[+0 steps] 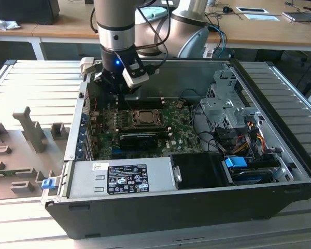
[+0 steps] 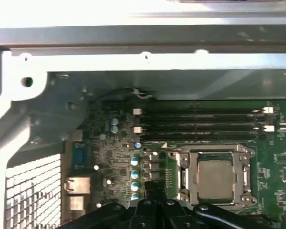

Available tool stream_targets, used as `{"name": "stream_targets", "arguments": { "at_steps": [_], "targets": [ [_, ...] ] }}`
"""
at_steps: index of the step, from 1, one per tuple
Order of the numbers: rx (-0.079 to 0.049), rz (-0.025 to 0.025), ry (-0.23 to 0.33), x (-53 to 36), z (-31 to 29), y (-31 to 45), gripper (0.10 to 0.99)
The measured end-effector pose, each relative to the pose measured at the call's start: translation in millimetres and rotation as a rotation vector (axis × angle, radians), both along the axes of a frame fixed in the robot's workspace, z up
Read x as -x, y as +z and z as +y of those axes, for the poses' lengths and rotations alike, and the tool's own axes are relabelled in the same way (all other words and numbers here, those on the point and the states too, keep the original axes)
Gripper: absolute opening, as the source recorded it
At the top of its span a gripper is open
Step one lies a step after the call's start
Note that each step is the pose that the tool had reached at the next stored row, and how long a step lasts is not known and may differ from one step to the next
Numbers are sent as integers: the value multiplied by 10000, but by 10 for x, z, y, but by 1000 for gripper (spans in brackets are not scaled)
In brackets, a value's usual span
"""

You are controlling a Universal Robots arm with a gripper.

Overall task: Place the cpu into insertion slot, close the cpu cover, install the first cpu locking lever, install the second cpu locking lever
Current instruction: 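Install the first cpu locking lever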

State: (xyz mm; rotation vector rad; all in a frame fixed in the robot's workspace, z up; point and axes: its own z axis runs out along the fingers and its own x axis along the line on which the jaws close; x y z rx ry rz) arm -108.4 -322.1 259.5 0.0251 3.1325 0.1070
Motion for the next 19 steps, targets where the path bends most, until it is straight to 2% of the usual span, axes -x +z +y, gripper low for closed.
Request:
{"name": "stream_targets", "arguments": {
  "at_steps": [5, 7, 10, 11, 12, 13, 14, 19],
  "targets": [
    [-48, 0, 46, 55, 83, -10, 106],
    [-59, 0, 61, 62, 158, -17, 106],
    [-66, -1, 82, 68, 221, -28, 106],
    [-71, 0, 103, 73, 284, -39, 106],
    [-72, 0, 146, 31, 331, -41, 106],
    [-73, 1, 146, -55, 331, -42, 106],
    [-71, 1, 146, -79, 331, -42, 106],
    [-72, 0, 145, -115, 331, -45, 106]
  ]
}}
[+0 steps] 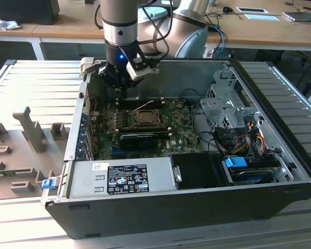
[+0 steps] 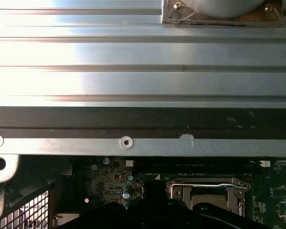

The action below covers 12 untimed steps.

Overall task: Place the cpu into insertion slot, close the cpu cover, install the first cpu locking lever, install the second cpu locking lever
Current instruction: 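Install the first cpu locking lever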

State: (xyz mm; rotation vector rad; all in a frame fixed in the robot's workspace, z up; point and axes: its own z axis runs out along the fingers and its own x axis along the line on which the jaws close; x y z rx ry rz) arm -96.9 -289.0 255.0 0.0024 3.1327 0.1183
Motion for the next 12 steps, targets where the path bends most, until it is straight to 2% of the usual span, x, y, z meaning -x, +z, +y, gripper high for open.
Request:
{"name": "stream_targets", "arguments": {
  "at_steps": [7, 9, 12],
  "targets": [
    [-1, -1, 0, -27, 0, -4, 106],
    [0, 1, 0, -72, 0, -7, 106],
    [-4, 1, 1, -193, 0, -33, 106]
  ]
}}
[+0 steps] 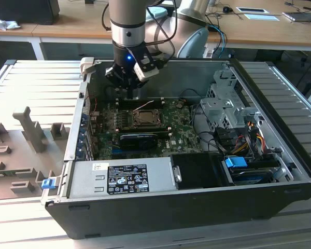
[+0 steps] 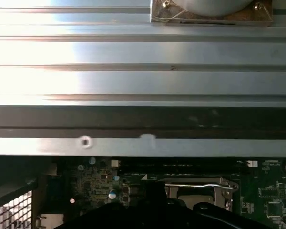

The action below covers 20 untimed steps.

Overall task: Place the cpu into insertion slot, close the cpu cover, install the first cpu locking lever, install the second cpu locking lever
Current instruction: 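Install the first cpu locking lever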

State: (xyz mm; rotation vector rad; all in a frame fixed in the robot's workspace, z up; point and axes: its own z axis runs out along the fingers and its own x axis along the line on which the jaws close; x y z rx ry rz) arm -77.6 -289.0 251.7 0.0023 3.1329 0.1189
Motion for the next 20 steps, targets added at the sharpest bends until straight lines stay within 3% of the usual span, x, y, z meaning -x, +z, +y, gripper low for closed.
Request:
{"name": "stream_targets", "arguments": {
  "at_steps": [2, 3, 5, 12, 15, 17, 20],
  "targets": [
    [-84, -2, 0, -56, -2, -10, 106],
    [-184, -1, 0, -74, -6, -15, 106],
    [-243, -3, 0, -78, -23, -43, 106],
    [-257, -1, 3, -95, -42, -85, 106],
    [-258, -2, 32, -173, -42, -137, 106],
    [-244, 0, 70, -278, -41, -181, 106],
    [-246, -1, 77, -328, -5, -207, 106]
  ]
}}
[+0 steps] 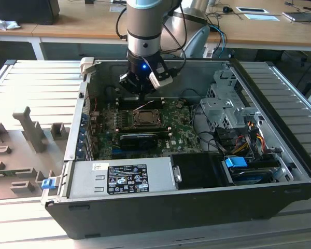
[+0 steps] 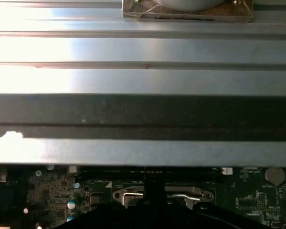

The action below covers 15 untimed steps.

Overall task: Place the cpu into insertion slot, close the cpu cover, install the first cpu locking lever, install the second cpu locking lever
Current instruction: 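Install the first cpu locking lever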

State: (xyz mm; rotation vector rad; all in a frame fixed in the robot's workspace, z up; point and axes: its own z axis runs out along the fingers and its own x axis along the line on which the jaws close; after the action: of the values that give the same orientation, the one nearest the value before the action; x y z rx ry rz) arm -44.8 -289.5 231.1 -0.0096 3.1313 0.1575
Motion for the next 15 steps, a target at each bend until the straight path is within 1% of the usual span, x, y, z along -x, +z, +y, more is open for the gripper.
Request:
{"name": "stream_targets", "arguments": {
  "at_steps": [1, 4, 5, 8, 12, 15],
  "targets": [
    [0, 1, 20, -14, 15, -7, 106],
    [1, 1, 289, -39, 21, -16, 106],
    [0, 1, 349, -61, 31, -23, 106],
    [0, 1, 361, -117, 61, -46, 106],
    [1, 1, 360, -180, 67, -62, 106],
    [2, 2, 362, -210, 66, -82, 106]
  ]
}}
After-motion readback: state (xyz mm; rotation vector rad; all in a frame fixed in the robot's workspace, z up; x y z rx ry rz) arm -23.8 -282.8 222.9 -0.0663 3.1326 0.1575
